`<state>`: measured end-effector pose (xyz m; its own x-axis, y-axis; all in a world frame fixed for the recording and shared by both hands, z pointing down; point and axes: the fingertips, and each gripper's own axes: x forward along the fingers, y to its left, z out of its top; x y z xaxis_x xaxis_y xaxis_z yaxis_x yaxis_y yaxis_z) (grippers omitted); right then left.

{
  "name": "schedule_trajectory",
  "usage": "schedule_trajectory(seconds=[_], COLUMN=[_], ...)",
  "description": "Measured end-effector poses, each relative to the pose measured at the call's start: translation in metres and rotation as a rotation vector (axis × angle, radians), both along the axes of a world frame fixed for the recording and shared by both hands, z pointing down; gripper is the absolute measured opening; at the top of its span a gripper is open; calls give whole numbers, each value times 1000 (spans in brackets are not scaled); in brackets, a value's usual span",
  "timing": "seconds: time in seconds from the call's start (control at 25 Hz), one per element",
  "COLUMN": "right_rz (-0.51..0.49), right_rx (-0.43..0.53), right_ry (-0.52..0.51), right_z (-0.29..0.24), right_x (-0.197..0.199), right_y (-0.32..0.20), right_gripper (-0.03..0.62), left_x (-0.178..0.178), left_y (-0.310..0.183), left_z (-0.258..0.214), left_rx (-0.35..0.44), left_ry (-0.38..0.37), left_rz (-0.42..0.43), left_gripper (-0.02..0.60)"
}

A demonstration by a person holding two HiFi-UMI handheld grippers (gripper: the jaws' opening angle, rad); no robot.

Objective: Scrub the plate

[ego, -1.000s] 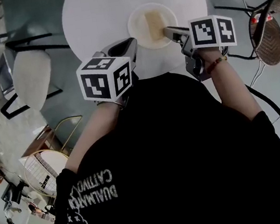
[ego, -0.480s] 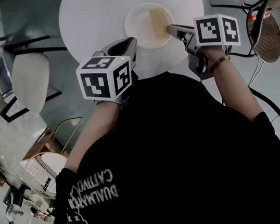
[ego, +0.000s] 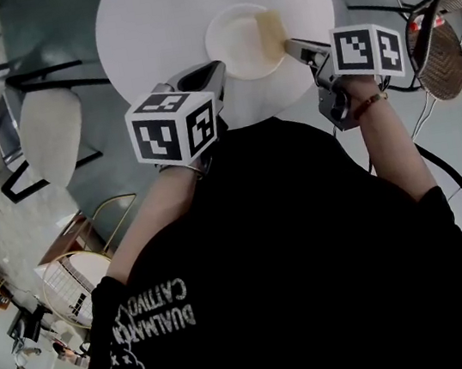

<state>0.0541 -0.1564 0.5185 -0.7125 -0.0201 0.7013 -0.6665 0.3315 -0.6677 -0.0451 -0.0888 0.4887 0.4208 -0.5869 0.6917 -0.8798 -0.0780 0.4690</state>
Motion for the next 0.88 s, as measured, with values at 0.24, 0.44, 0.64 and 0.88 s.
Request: schedule_trajectory(seconds=[0.24, 0.44, 0.64, 0.88], right_rz=[29, 50, 6, -147], right_rx=[10, 15, 14, -19], right_ry=[-7, -27, -77, -107], right_z=[-8, -13, -23, -20], right_x=[30, 33, 14, -35], right_y=[-9, -14, -6, 32], right_gripper=[35, 35, 35, 35], left_x=[22, 24, 20, 6], left_y=[-5, -6, -5, 4], left_z=[-5, -4, -9, -13], left_rx=[2, -1, 6, 15], left_ry=[-4, -10, -21, -48], left_rz=[8, 12, -11, -48], left_gripper=[-2, -2, -2, -2])
